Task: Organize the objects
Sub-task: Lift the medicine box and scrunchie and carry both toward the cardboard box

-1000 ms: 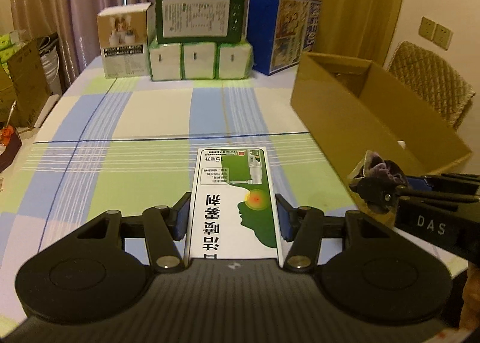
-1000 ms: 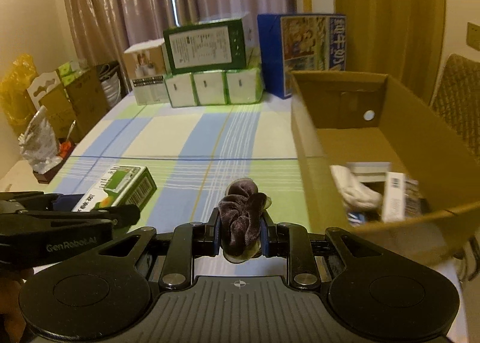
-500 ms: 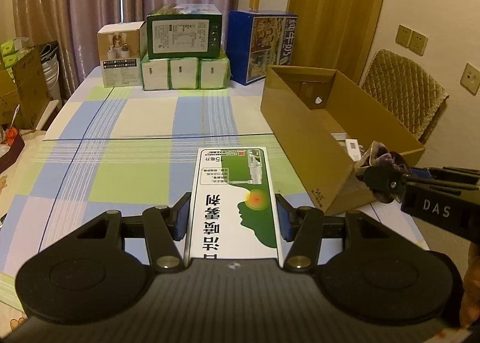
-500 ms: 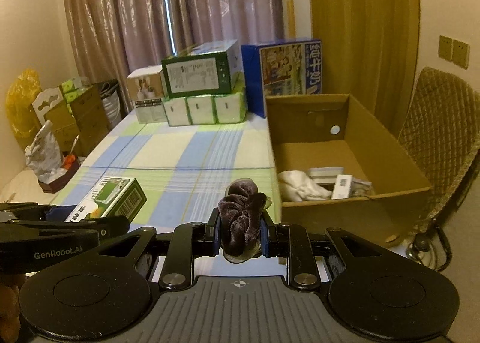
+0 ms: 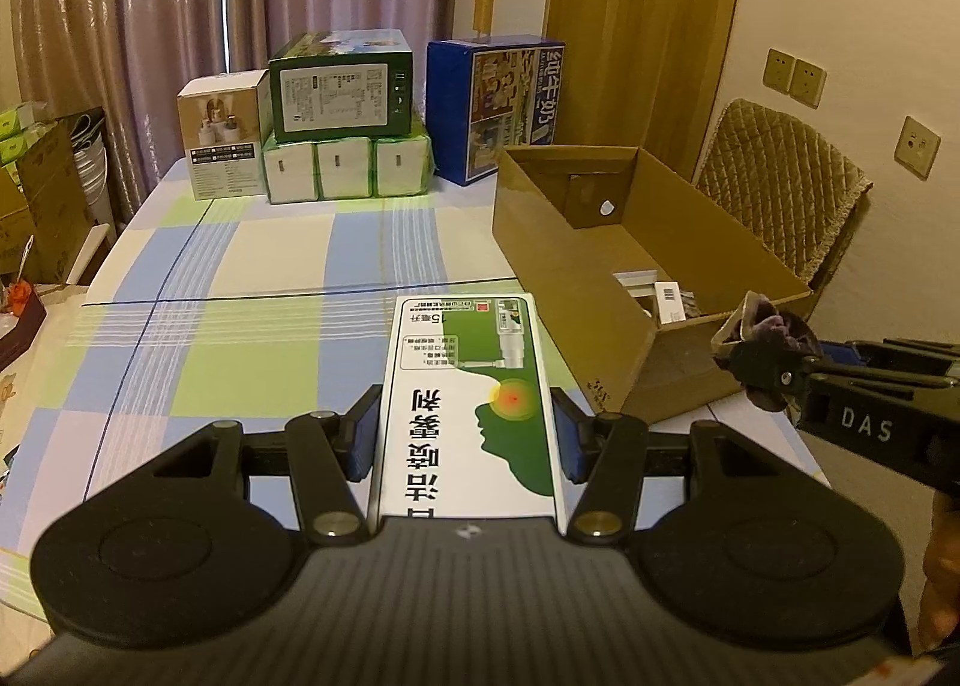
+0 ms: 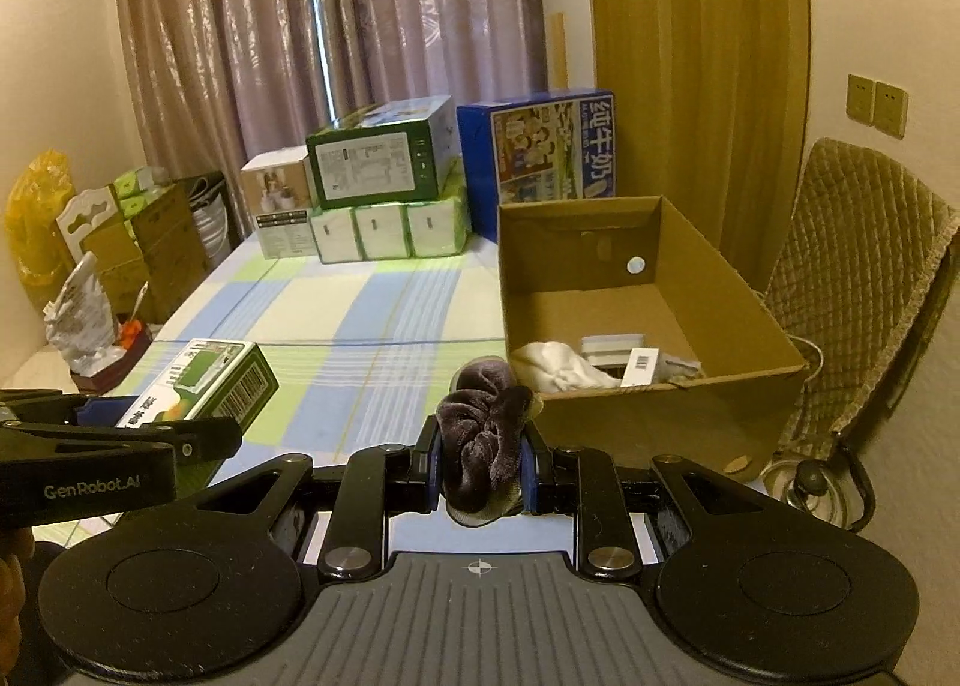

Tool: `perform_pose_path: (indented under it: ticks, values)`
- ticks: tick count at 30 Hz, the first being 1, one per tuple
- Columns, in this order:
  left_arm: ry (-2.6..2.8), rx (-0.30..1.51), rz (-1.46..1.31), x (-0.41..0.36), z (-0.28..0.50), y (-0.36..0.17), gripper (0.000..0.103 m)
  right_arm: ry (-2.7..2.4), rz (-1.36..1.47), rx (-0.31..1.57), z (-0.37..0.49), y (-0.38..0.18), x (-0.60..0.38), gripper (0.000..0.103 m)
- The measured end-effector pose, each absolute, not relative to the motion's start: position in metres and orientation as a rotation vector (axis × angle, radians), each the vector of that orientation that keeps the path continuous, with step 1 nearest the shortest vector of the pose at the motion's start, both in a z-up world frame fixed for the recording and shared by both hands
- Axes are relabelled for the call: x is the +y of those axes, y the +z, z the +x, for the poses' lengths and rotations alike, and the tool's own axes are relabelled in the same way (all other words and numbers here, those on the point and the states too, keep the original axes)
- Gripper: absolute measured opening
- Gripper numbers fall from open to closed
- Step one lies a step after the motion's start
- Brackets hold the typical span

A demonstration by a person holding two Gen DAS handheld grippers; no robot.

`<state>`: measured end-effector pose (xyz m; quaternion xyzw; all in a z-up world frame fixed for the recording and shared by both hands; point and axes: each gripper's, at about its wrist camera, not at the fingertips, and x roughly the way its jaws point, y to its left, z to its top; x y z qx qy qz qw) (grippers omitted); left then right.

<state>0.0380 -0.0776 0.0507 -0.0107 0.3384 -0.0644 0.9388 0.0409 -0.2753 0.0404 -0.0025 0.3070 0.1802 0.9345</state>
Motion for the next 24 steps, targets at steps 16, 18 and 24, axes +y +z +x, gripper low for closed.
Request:
perform_pose_path:
  ticks: [16, 18, 24]
  values:
    - [-0.155, 0.699, -0.008, -0.092, 0.040, 0.051, 0.051, 0.339, 0.015, 0.619, 0.043, 0.045, -0.292, 0.021]
    - [-0.157, 0.700, -0.008, -0.094, 0.040, 0.050, 0.051, 0.333, 0.018, 0.618, 0.044, 0.045, -0.295, 0.021]
    - [-0.166, 0.706, -0.006, -0.098, 0.040, 0.048, 0.051, 0.315, 0.025, 0.620, 0.045, 0.045, -0.304, 0.021]
